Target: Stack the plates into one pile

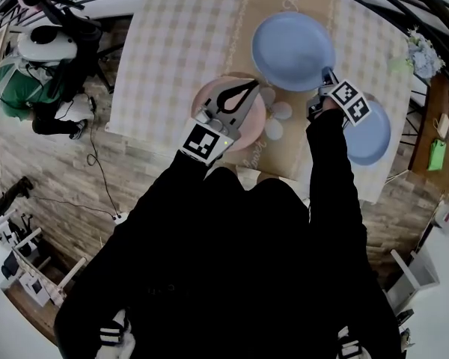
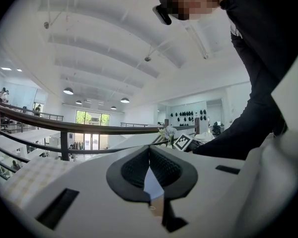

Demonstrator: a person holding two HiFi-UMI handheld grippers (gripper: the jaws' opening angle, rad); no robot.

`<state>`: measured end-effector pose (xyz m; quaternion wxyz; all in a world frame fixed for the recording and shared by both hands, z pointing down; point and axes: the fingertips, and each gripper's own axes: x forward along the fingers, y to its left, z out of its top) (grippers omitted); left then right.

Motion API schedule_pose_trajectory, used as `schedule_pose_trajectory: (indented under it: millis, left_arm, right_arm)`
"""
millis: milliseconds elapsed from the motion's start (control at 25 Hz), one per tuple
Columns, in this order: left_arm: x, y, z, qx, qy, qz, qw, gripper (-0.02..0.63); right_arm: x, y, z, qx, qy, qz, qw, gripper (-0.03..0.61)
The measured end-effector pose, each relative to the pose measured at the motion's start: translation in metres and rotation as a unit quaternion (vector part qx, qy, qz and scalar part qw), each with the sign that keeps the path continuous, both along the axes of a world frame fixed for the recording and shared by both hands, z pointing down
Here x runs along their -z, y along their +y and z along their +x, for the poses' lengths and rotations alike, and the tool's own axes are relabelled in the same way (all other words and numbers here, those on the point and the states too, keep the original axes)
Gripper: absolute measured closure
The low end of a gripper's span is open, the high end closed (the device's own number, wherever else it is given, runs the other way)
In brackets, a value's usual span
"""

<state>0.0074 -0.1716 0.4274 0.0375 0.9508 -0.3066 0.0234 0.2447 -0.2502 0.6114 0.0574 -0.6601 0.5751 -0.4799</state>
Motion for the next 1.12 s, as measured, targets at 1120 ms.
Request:
schedule_pose_trajectory:
  millis: [1120]
  left_arm:
    - [-0.004, 0.037, -0.114, 0.009, -0.012, 0.012, 0.9998, 0.594]
  right_arm:
    - [-0.006, 0.113, -0.143, 0.102, -0.04, -0.021, 0.994, 0.549]
